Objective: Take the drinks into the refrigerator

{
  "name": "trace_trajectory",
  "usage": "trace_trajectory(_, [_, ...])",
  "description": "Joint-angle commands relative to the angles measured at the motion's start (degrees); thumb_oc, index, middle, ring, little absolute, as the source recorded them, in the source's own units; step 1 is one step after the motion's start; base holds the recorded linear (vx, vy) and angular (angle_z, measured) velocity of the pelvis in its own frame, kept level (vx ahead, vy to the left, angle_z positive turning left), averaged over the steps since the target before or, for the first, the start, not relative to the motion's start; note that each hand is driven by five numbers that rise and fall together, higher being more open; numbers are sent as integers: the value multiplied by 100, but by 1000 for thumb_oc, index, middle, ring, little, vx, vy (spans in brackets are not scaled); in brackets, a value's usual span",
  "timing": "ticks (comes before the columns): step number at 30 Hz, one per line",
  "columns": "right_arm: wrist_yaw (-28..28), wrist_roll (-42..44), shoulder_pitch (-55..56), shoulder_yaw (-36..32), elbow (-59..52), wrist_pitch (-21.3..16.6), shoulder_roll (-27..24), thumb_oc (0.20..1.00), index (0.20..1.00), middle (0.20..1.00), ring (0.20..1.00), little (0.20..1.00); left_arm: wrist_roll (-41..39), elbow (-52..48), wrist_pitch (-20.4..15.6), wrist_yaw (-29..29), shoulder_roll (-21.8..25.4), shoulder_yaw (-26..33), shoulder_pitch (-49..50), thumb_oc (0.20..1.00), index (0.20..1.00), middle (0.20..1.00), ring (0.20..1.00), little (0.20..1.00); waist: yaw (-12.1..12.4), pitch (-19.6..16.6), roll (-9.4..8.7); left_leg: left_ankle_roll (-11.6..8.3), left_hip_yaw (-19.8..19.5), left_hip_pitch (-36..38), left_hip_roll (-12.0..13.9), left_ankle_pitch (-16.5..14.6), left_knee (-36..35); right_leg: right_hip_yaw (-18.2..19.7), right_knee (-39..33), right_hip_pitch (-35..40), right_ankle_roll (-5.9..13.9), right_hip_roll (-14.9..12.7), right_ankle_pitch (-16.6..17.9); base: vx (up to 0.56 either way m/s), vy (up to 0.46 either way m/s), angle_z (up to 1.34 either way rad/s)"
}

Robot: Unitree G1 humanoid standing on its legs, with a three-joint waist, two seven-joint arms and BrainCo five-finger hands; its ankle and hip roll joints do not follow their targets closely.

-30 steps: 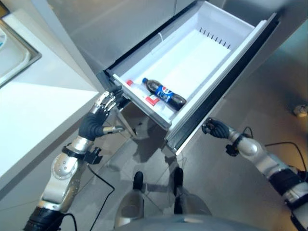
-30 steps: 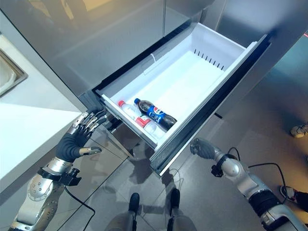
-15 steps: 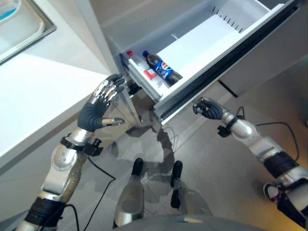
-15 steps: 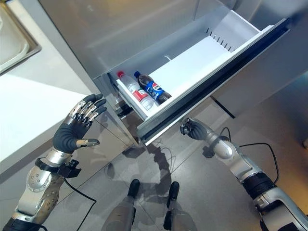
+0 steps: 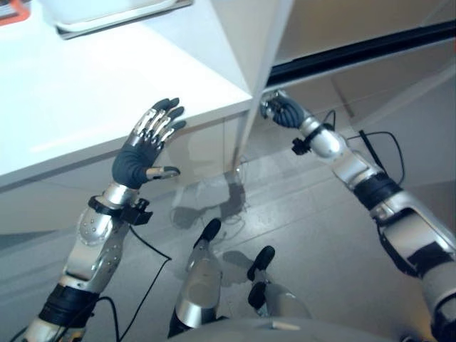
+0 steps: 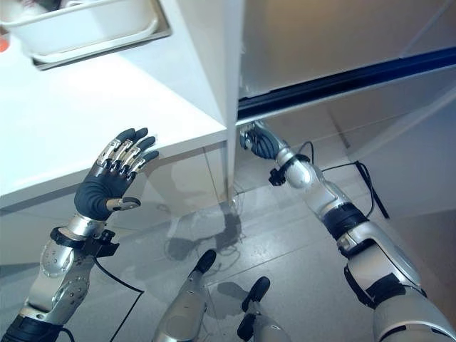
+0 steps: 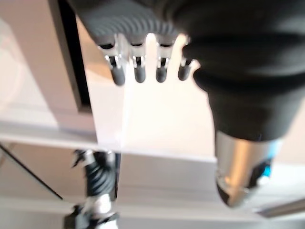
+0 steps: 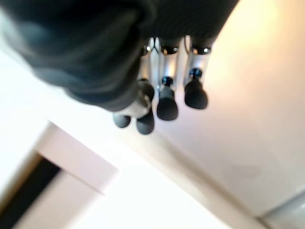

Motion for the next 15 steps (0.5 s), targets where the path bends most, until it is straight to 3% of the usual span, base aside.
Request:
trace_trajectory(1, [-237, 303, -459, -94, -329, -219, 276, 200, 200, 200, 200, 200, -35, -562, -302, 12, 272, 110, 17, 1000, 1000, 1000, 1000, 1000, 56, -178, -344, 726, 380, 182, -551, -156, -84, 188, 786, 159, 160, -196, -744, 15, 15, 7])
trace_trajectory(7, [-92, 208, 62, -112, -684, -223, 259, 200, 200, 200, 200, 200, 176, -571, -307, 119, 211, 146, 73, 1000, 1000, 1000, 1000, 1000, -38, -178, -325, 747, 449, 232, -526, -174, -115, 256, 853, 124, 148, -197, -760, 1, 9, -1])
trace_trajectory(15, [-74, 480, 1715, -826, -1096, -382, 523, 200, 200, 200, 200, 200, 500, -425, -347, 335, 19, 203, 186, 1000, 1000, 1000, 1000, 1000, -404, -243, -205, 783, 601, 280, -494, -215, -70, 379, 851, 101, 160, -200, -706, -15, 33, -11])
